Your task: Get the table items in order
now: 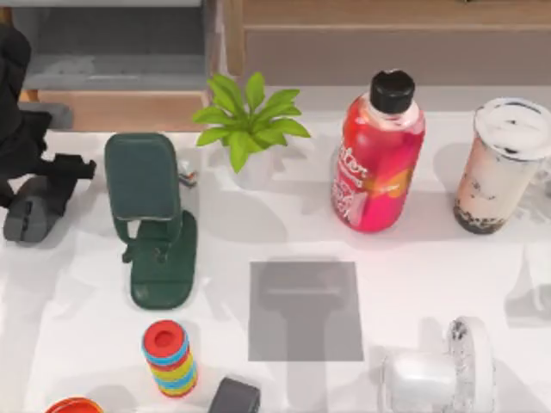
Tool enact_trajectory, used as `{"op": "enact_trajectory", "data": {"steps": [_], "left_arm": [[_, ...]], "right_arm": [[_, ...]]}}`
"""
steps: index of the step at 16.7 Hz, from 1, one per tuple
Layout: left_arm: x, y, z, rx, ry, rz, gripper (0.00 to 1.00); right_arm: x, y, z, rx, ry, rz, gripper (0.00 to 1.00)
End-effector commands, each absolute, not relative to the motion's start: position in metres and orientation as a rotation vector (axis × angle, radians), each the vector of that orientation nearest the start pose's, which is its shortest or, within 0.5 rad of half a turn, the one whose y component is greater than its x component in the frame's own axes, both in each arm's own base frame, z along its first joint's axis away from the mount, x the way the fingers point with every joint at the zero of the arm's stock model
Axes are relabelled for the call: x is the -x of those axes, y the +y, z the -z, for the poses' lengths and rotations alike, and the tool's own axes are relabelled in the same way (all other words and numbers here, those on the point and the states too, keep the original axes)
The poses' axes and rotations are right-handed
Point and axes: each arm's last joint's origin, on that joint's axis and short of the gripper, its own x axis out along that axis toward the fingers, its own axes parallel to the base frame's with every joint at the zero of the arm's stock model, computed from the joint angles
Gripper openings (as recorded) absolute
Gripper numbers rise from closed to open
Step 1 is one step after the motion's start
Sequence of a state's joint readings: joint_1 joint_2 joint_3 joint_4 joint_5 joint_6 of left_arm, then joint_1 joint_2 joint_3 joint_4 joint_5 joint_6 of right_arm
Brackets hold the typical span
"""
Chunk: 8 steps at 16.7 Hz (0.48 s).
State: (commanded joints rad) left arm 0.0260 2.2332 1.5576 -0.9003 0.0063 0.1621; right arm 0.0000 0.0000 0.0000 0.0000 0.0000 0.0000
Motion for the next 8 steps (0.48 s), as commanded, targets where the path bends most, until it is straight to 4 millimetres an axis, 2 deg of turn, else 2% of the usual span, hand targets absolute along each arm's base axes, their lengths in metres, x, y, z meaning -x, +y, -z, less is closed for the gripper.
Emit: {"op": "enact_trajectory", "data": {"steps": [3, 4, 6, 8], "left_arm": [[-0.416, 0.015, -0.102, -0.097, 1.573, 0.102, 0.00], [-0.417, 0.014, -0.114, -0.100, 1.550, 0.102, 0.00], [-0.418, 0.014, -0.118, -0.099, 1.548, 0.102, 0.00], [-0.421, 0.014, -0.134, -0.098, 1.547, 0.101, 0.00]], "right_arm": [[-0.106, -0.001, -0.160, 0.000, 0.000, 0.000, 1.00], [-0.106, -0.001, -0.160, 0.000, 0.000, 0.000, 1.00], [-0.106, -0.001, -0.160, 0.000, 0.000, 0.000, 1.00], [-0.106, -0.001, -0.160, 0.000, 0.000, 0.000, 1.00]]}}
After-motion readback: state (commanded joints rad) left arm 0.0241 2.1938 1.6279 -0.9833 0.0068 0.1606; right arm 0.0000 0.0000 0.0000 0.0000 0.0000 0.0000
